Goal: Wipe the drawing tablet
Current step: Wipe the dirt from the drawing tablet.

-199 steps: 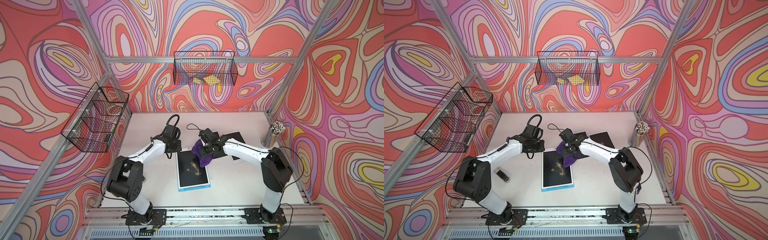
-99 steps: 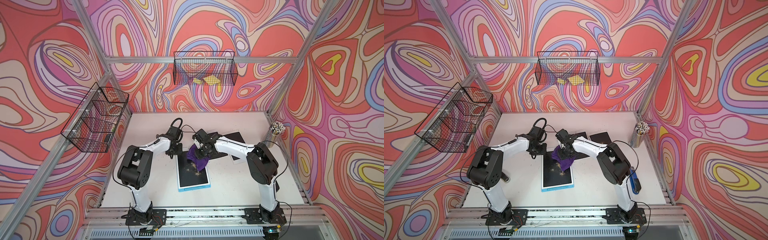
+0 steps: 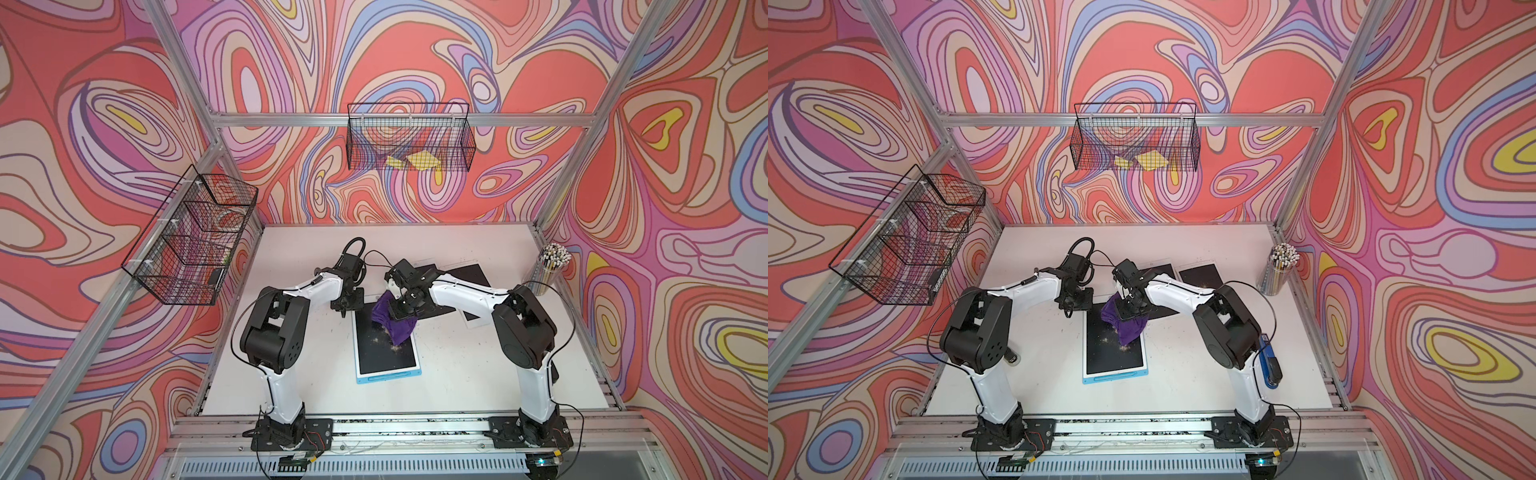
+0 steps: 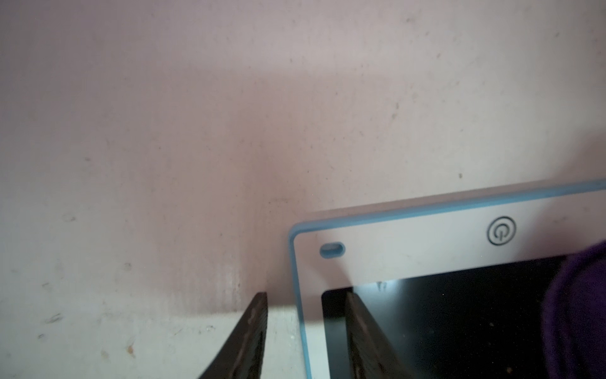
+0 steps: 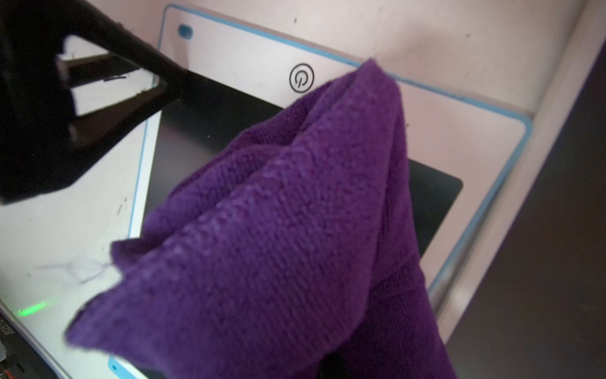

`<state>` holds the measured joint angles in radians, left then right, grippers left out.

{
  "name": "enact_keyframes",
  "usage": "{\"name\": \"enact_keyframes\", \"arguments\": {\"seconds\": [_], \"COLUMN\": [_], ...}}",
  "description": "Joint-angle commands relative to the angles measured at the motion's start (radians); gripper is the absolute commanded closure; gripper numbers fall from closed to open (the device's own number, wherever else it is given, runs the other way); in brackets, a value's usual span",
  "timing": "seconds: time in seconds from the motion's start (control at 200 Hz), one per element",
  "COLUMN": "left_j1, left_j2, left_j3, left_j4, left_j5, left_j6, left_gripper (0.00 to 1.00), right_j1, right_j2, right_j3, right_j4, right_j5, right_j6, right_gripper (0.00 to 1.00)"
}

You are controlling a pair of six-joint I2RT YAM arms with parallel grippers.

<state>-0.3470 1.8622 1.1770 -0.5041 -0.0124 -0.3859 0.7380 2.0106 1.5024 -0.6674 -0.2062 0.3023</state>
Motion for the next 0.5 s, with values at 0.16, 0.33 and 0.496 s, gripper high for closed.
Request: {"name": "enact_keyframes", "arguments": {"seconds": [0.16,0.33,0.496], "left_j1": [0.002,0.001,0.000], "left_j2": [0.010,0.019,0.012], "left_j3": [-0.017,-0.027,-0.043], "left_j4": [-0.010,0.005,0.018], "left_j5": [-0.026,-0.029,-0.035], "left_j6": [0.008,0.009,0.007], "left_gripper": [0.59,0.62,0.62], "right_j1": [0.095,0.160,0.244], "right_j2": [-0.072,-0.058,0.000], "right_j3": [0.015,-0.010,0.055], "right_j4": [-0.039,-0.021,-0.083], "right_j5": [0.033,0.103,0.218], "right_j6": [0.125,0.263,0.389], "right_gripper": [1.00,1.00,1.00]}}
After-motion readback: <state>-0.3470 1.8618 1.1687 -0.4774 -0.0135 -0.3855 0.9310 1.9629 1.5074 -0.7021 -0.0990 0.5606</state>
